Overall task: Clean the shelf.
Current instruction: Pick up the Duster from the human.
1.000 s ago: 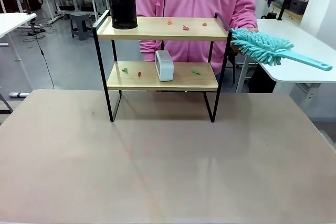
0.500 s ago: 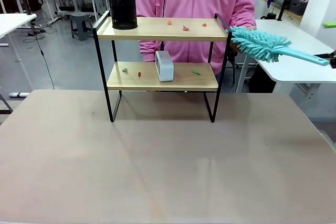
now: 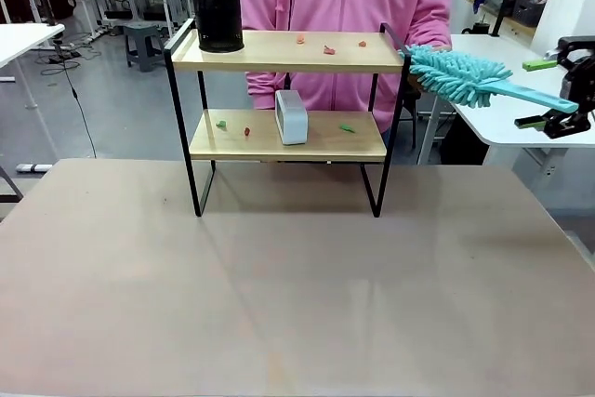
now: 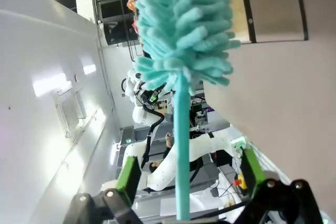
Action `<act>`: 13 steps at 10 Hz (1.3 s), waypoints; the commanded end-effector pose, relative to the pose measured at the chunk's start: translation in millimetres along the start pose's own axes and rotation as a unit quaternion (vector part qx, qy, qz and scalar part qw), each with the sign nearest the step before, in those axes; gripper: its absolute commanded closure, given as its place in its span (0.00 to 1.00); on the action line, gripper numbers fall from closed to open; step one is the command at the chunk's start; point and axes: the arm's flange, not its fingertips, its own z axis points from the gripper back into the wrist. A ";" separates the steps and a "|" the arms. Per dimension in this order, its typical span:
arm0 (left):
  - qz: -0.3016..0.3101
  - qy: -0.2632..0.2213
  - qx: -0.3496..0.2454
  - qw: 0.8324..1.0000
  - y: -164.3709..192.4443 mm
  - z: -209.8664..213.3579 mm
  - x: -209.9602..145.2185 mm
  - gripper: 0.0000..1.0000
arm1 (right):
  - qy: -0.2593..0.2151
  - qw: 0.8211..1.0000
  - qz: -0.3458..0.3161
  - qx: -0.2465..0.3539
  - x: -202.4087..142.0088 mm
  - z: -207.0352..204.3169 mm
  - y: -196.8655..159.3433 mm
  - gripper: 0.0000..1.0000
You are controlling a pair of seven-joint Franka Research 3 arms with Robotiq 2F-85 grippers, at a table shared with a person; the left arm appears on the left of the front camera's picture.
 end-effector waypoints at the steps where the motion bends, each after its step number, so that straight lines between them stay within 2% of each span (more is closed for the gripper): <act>1: -0.011 -0.008 -0.007 1.000 -0.2 -0.6 0.9 0.00 | 0.024 0.999 -0.026 -0.005 7.0 -1.7 2.9 0.00; 4: -0.011 -0.008 -0.007 1.000 -0.2 -0.6 0.9 0.00 | 0.033 0.999 -0.012 0.019 11.2 -8.4 5.3 0.00; 9: -0.011 -0.008 -0.007 1.000 -0.2 -0.6 0.9 0.00 | 0.021 1.000 -0.010 0.013 16.8 -12.7 7.5 0.00; 10: -0.011 -0.008 -0.007 1.000 -0.2 -0.6 0.9 0.00 | 0.011 1.000 0.004 0.016 17.2 -11.0 6.8 0.24; 11: -0.011 -0.008 -0.007 1.000 -0.2 -0.6 0.9 0.00 | 0.007 1.000 0.005 0.020 17.2 -8.8 6.8 0.55; 12: -0.011 -0.008 -0.007 1.000 -0.2 -0.6 0.9 0.00 | 0.004 1.000 0.005 0.023 16.7 -5.1 7.0 0.80; 13: -0.011 -0.008 -0.007 1.000 -0.2 -0.6 0.9 0.00 | -0.007 1.000 0.010 0.028 14.8 -1.9 7.4 1.00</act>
